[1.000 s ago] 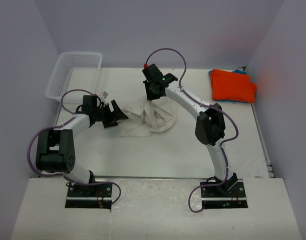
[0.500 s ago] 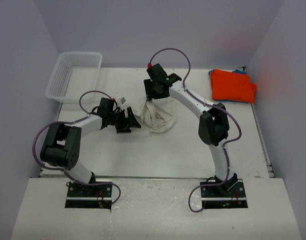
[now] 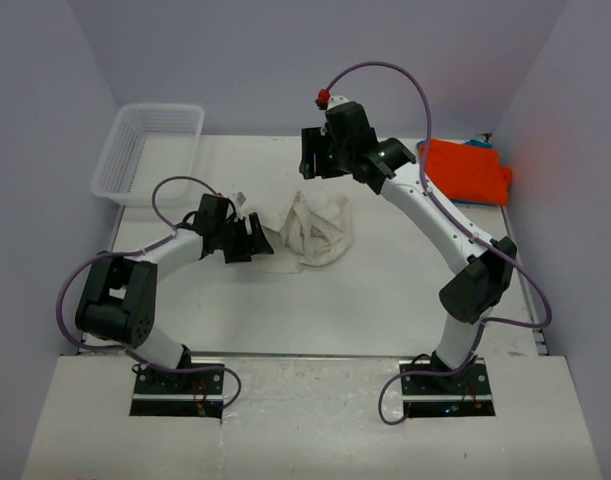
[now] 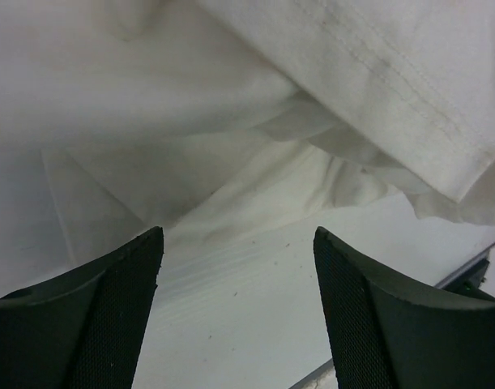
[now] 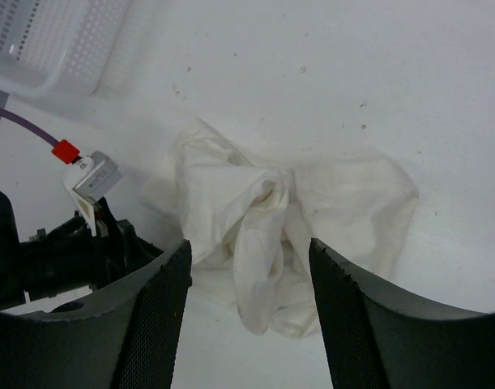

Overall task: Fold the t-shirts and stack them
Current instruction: Flatten out the tshirt

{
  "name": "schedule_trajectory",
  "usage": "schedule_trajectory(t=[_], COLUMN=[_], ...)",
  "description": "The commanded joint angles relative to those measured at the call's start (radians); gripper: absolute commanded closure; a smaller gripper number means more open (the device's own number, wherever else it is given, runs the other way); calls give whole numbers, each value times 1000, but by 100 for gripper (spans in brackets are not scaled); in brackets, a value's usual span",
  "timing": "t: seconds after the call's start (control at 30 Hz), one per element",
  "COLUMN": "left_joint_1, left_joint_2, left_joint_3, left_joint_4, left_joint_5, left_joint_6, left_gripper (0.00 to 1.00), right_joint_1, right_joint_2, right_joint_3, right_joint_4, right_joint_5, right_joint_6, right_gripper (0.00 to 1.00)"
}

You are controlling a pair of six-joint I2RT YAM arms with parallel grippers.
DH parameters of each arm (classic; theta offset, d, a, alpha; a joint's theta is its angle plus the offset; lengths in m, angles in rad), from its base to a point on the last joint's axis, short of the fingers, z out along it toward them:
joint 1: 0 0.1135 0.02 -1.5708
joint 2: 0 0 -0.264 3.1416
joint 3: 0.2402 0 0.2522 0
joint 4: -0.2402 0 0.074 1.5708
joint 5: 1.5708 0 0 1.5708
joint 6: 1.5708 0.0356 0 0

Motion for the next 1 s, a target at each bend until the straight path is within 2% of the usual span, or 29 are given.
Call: schedule_trajectory(t=[0.0,0.2,0.3,0.47,0.57,0.73,0.97], left_joint_1=[-42,-160,-212,-338,-392,-421,-421], left_joint_2=[-110,-215,-172,-80,-30,14,-23], left_joint_3=[62,71,62,25,25,38,36], left_joint_4=[-70,-136,-145,-134,-136,-165,-167], left_joint_5=[-141,-367,-524,-837,-929,-994,-1062], left_joint_6=[69,124,137,71,28,-33,-66], left_gripper=[25,27,29,31,32,35,37], right_joint_1=[-6,-4,-6,-6,-6,-7,-12], right_joint_2=[-62,-177,-255,-418,-524,-657,-716], right_joint_3=[-53,-223,-312,-456,-515,-565,-639], right_joint_4=[22,68,78,85,85,65,54], right_joint_5=[-62,-65,-49,-32,-16,17,8], right_joint_6=[-12,-7,-3,2,5,-1,10], right_gripper=[39,39,39,39,38,39,38])
